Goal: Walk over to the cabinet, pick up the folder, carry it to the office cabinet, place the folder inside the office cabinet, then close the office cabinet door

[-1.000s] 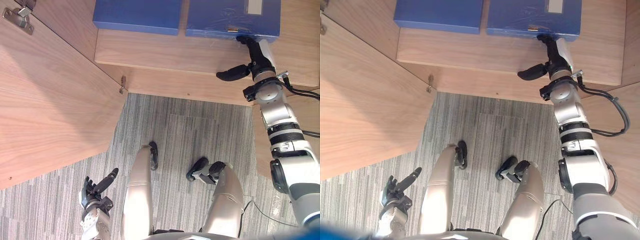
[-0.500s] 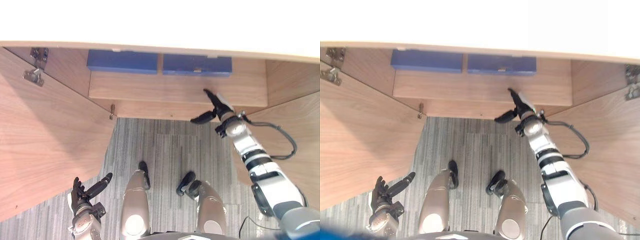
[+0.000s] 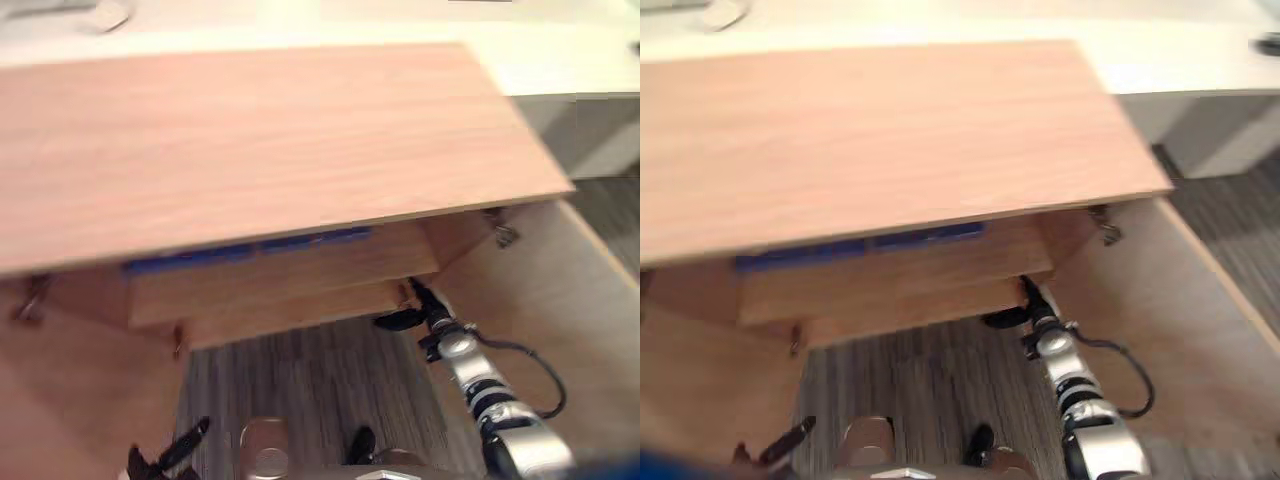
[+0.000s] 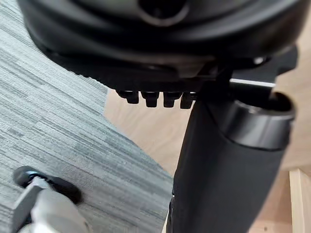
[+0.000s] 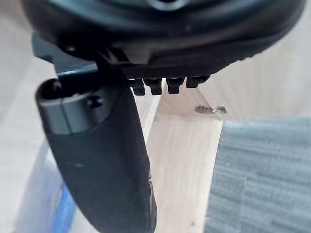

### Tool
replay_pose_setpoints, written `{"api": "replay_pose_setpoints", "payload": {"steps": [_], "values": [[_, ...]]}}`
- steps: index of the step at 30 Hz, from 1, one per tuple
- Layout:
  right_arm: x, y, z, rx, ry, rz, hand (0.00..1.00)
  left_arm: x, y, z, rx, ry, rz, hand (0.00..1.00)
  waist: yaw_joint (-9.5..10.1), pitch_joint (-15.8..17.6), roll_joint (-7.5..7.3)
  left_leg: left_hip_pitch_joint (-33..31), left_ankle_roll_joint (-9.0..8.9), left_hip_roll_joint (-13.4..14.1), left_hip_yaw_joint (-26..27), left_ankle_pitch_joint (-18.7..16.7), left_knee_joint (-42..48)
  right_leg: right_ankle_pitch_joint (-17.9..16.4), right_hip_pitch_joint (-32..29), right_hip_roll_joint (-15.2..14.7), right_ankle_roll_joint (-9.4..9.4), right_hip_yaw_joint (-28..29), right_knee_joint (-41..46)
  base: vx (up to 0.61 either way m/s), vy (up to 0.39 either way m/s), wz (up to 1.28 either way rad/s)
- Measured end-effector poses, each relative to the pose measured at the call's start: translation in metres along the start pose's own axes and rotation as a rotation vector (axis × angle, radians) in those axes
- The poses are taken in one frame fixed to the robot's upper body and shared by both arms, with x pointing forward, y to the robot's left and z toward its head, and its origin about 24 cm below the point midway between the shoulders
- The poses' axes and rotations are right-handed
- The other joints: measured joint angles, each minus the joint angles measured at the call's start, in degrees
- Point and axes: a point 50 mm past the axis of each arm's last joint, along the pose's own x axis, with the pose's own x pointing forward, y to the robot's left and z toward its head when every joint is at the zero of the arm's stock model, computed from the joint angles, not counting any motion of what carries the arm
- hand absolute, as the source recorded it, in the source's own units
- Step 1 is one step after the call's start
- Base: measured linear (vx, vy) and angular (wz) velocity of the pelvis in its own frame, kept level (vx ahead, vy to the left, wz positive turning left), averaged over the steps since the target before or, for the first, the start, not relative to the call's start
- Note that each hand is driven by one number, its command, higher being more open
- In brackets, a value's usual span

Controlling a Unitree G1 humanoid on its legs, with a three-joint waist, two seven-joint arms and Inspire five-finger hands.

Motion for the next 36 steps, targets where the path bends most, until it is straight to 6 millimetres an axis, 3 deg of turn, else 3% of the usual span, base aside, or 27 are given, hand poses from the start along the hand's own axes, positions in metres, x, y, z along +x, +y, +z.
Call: {"api": "replay_pose_setpoints", "payload": {"steps": [1, 2, 3, 5, 7, 9, 11, 15, 16, 17, 18, 20, 21, 22, 27, 31, 34, 36], "values": [[-0.003, 0.006, -0.008, 0.047, 0.019, 0.009, 1.00, -0.002, -0.005, -0.007, 0.004, 0.023, -0.013, 1.00, 0.17, -0.4, 0.49, 0.2, -0.38, -0.5, -2.0, -0.2, -3.8, 0.0, -0.4, 0.5, 0.01, 1.9, 0.3, 0.10, 0.263, -1.69], [-0.010, 0.015, -0.025, 0.114, 0.061, 0.020, 1.00, -0.009, -0.017, -0.019, 0.022, 0.061, -0.051, 1.00, -0.25, -1.5, 2.37, 0.5, -0.58, -0.4, -5.0, 3.7, -11.7, -0.1, -1.0, 2.2, 0.86, 4.0, 1.1, 0.09, 0.262, -1.33], [-0.018, 0.026, -0.042, 0.194, 0.109, 0.023, 1.00, -0.010, -0.027, -0.022, 0.044, 0.073, -0.082, 1.00, -0.52, -2.1, 0.84, 1.6, -0.44, -0.9, -3.0, 3.7, -11.2, -0.5, -1.7, 1.1, 2.30, 5.3, 1.4, 0.10, 0.231, -1.18], [-0.038, 0.047, -0.076, 0.344, 0.212, 0.019, 1.00, -0.007, -0.035, -0.008, 0.121, 0.015, -0.125, 1.00, -2.34, -3.6, -1.08, 4.0, -0.44, -2.2, 0.6, 4.0, -12.8, -1.0, -3.0, -0.9, 3.32, 6.7, 3.5, 0.10, 0.185, -0.75], [-0.051, 0.043, -0.097, 0.421, 0.270, -0.046, 1.00, -0.009, -0.059, 0.008, 0.177, -0.061, -0.168, 1.00, -3.73, -3.9, -1.19, 6.5, -0.05, -3.6, 3.5, 4.2, -14.3, -1.1, -3.3, -2.7, 4.15, 8.2, 4.7, 0.02, 0.124, -0.55], [-0.061, 0.029, -0.105, 0.488, 0.251, -0.146, 1.00, -0.015, -0.084, 0.021, 0.191, -0.122, -0.232, 1.00, -4.43, -4.4, -0.05, 8.7, 0.89, -4.7, 7.1, 4.8, -16.6, -0.5, -4.6, -3.9, 5.10, 9.7, 5.6, -0.05, 0.083, -0.65], [-0.068, 0.018, -0.108, 0.503, 0.235, -0.222, 1.00, -0.021, -0.097, 0.026, 0.203, -0.166, -0.259, 1.00, -5.62, -4.6, 0.51, 10.9, 1.42, -5.3, 9.8, 5.1, -18.1, -0.4, -5.4, -4.6, 5.37, 10.6, 7.3, -0.06, 0.045, -0.71], [-0.077, 0.001, -0.116, 0.542, 0.249, -0.386, 1.00, -0.030, -0.110, 0.022, 0.273, -0.206, -0.311, 1.00, -6.80, -4.5, 0.47, 14.9, 2.13, -5.1, 14.7, 4.9, -19.0, 0.1, -7.0, -6.5, 4.69, 1.9, 11.7, -0.08, 0.010, -0.61], [-0.079, -0.003, -0.117, 0.552, 0.249, -0.427, 1.00, -0.032, -0.112, 0.020, 0.279, -0.205, -0.322, 1.00, -6.97, -4.2, 0.89, 15.3, 3.28, -4.2, 16.5, 4.4, -19.7, -1.5, -7.2, -7.0, 2.43, -0.4, 13.0, -0.15, -0.048, -0.56], [-0.081, -0.005, -0.120, 0.555, 0.257, -0.443, 1.00, -0.032, -0.111, 0.018, 0.282, -0.198, -0.323, 1.00, -6.95, -4.2, 0.49, 15.6, 3.28, -3.6, 17.7, 4.4, -19.5, -3.5, -8.1, -9.1, 0.67, -3.3, 18.0, -0.15, -0.090, -0.63], [-0.084, -0.006, -0.123, 0.555, 0.267, -0.457, 1.00, -0.032, -0.105, 0.011, 0.294, -0.181, -0.314, 1.00, -6.94, -4.4, 0.72, 15.8, 2.63, -2.5, 18.3, 4.2, -19.5, -4.0, -7.5, -10.6, 0.45, -5.1, 20.7, -0.09, -0.099, -0.49], [-0.087, -0.007, -0.126, 0.560, 0.277, -0.476, 1.00, -0.031, -0.097, 0.004, 0.307, -0.158, -0.298, 1.00, -6.91, -4.8, 0.02, 15.6, 1.19, -2.2, 18.7, 4.3, -19.6, -4.6, -5.8, -11.6, 2.74, -5.6, 18.7, 0.03, -0.142, -0.30], [-0.088, -0.008, -0.128, 0.572, 0.282, -0.490, 1.00, -0.029, -0.094, 0.003, 0.300, -0.145, -0.290, 1.00, -6.92, -5.7, -1.01, 15.3, 0.22, -2.2, 19.2, 5.6, -20.6, -6.3, -4.4, -11.0, 5.66, -6.5, 13.6, 0.11, -0.260, -0.23], [-0.090, -0.013, -0.129, 0.602, 0.284, -0.523, 1.00, -0.030, -0.093, -0.002, 0.300, -0.121, -0.294, 1.00, -6.91, -6.4, 0.52, 15.5, -0.22, -1.7, 19.4, 7.7, -23.1, -5.4, -4.6, -9.2, 4.68, -6.8, 12.1, 0.16, -0.306, -0.19], [-0.091, -0.024, -0.131, 0.624, 0.287, -0.588, 1.00, -0.030, -0.087, -0.018, 0.282, -0.047, -0.309, 1.00, -6.92, -7.8, 2.89, 19.9, -1.99, 0.7, 20.6, 12.2, -31.5, -3.8, -2.4, -3.9, 2.15, -6.6, 7.0, 0.08, -0.199, -0.17], [-0.087, -0.038, -0.119, 0.600, 0.223, -0.617, 1.00, -0.030, -0.087, -0.017, 0.277, -0.047, -0.324, 1.00, -6.85, -8.9, 2.20, 20.9, -2.44, 0.8, 20.6, 13.2, -33.7, -2.3, -0.8, -2.6, 2.03, -6.5, 3.6, -0.01, -0.041, -0.05], [-0.080, -0.059, -0.104, 0.618, 0.157, -0.681, 1.00, -0.030, -0.086, -0.015, 0.254, -0.051, -0.322, 1.00, -6.72, -9.6, 1.42, 20.2, -1.91, -0.2, 20.6, 13.8, -34.6, 1.0, -0.3, -2.4, 2.52, -6.2, -0.9, -0.02, 0.052, -0.03], [-0.075, -0.083, -0.091, 0.612, 0.099, -0.744, 1.00, -0.029, -0.080, -0.015, 0.257, -0.057, -0.314, 1.00, -6.70, -9.5, 1.27, 19.9, -1.64, -1.5, 20.2, 13.9, -34.6, 3.1, 0.9, -2.9, 3.02, -5.6, -4.3, -0.06, 0.085, -0.01]]}}
